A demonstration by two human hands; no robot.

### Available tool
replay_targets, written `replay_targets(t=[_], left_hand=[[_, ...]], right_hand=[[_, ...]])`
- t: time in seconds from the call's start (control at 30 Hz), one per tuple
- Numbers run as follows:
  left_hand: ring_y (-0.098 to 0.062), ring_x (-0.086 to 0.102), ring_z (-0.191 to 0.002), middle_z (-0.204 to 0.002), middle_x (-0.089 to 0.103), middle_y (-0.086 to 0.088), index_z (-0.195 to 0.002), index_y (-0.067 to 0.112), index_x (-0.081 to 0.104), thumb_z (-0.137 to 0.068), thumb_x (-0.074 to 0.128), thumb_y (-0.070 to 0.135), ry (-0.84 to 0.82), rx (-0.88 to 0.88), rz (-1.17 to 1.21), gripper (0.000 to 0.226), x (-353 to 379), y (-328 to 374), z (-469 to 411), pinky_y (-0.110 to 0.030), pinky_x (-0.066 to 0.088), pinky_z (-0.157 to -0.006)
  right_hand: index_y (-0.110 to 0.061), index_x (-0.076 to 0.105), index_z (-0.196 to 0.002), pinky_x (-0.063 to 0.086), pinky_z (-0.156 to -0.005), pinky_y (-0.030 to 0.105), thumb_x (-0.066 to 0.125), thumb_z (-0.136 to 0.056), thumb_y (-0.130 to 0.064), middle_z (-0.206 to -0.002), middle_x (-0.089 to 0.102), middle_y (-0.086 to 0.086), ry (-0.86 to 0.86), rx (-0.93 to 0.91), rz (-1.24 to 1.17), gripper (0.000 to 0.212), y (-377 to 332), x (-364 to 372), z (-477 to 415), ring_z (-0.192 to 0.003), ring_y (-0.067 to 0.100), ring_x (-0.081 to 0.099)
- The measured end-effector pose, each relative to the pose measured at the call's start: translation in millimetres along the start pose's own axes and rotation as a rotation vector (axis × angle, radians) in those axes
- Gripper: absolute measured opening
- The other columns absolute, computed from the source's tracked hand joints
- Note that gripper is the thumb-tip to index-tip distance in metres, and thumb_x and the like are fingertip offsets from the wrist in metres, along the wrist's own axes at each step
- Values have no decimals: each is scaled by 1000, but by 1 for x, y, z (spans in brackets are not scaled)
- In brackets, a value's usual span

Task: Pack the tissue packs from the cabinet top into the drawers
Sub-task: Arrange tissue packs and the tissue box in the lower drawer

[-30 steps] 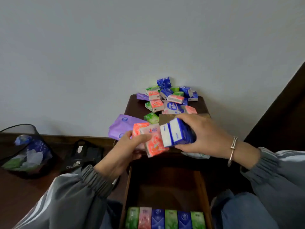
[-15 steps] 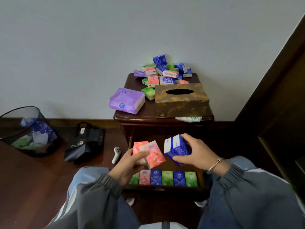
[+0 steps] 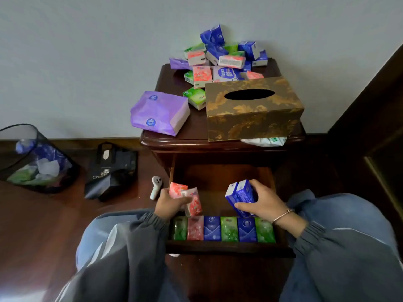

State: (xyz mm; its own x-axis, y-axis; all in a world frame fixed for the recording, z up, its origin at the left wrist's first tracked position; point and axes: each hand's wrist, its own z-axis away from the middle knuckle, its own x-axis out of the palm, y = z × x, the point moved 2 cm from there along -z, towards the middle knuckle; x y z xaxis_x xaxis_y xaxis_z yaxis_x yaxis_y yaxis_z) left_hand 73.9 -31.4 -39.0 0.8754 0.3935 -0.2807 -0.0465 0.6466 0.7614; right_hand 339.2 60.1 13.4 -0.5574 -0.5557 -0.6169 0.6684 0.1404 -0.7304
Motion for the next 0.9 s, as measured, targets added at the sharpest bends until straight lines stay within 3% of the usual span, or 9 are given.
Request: replay_targets(t=[0.07,0.13,0.23,0.3,0.43,0.63,0.7,0.8,0.9], left_hand=[[-36,69,-93,-104,69,-23,-113,-6,54,-65,86,10,5,-1,-64,60,12,-1,-20,-53,57,-82],[-36,69,-93,-104,69,-24,-110,-7,58,-66,86,16,1,3,-145,57,25,-1,-38,-51,57,-83],[-30,64,-101,-106,64,-8,-118,2,48,-68,83,29,7,16,-356,67,38,2,-54,-34,51,-81],[-27,61,-106,-107,58,-5,-121,9,40,-70,81,33,-12,36,-507,69,43,0,-60,-30,45,-78],[-31,58,-114,-125,57,-15,-131,3,41,-77,77,31,-112,33,-682,71,48,-14,-63,-34,48,-92],[-34,58,-114,-130,54,-18,-130,6,39,-95,49,13,-27,85,-897,37,46,-13,-55,-41,47,-91],[-34,59,-111,-126,55,-17,-122,6,42,-96,43,10,45,105,-849,27,45,-12,-51,-41,46,-87],[-33,61,-99,-112,62,-18,-113,6,47,-96,49,24,141,116,-526,25,45,-8,-43,-36,45,-77],[-23,64,-85,-107,66,-18,-112,3,56,-93,58,16,31,-3,-121,24,54,-6,-45,-33,55,-71]], right_hand=[[-25,52,-105,48,-79,26,80,-64,-37,-100,64,-9,-9,29,-11,51,8,3,-2,-91,9,62],[-29,50,-105,46,-74,16,80,-64,-38,-97,62,-14,-20,48,-19,51,14,4,-3,-89,4,60],[-34,46,-106,40,-64,2,80,-65,-40,-92,56,-23,-14,66,-12,53,19,0,-3,-83,-7,54],[-34,46,-106,41,-65,5,80,-65,-39,-94,57,-22,-16,80,-28,53,21,-2,-3,-84,-8,55],[-32,47,-108,44,-71,12,80,-66,-37,-100,61,-17,-19,101,-62,54,23,-2,-5,-90,-3,58],[-28,47,-115,47,-78,20,79,-67,-38,-107,61,-10,-23,129,-61,59,24,-1,-9,-95,6,60],[-27,48,-116,46,-78,20,79,-67,-39,-108,61,-9,-23,131,-65,59,24,-1,-9,-96,6,60],[-28,47,-116,44,-73,15,79,-67,-40,-107,61,-12,-30,135,-65,60,23,0,-9,-93,3,59],[-31,46,-115,37,-66,6,78,-67,-42,-102,58,-16,-27,132,-43,59,20,1,-8,-87,-3,54]])
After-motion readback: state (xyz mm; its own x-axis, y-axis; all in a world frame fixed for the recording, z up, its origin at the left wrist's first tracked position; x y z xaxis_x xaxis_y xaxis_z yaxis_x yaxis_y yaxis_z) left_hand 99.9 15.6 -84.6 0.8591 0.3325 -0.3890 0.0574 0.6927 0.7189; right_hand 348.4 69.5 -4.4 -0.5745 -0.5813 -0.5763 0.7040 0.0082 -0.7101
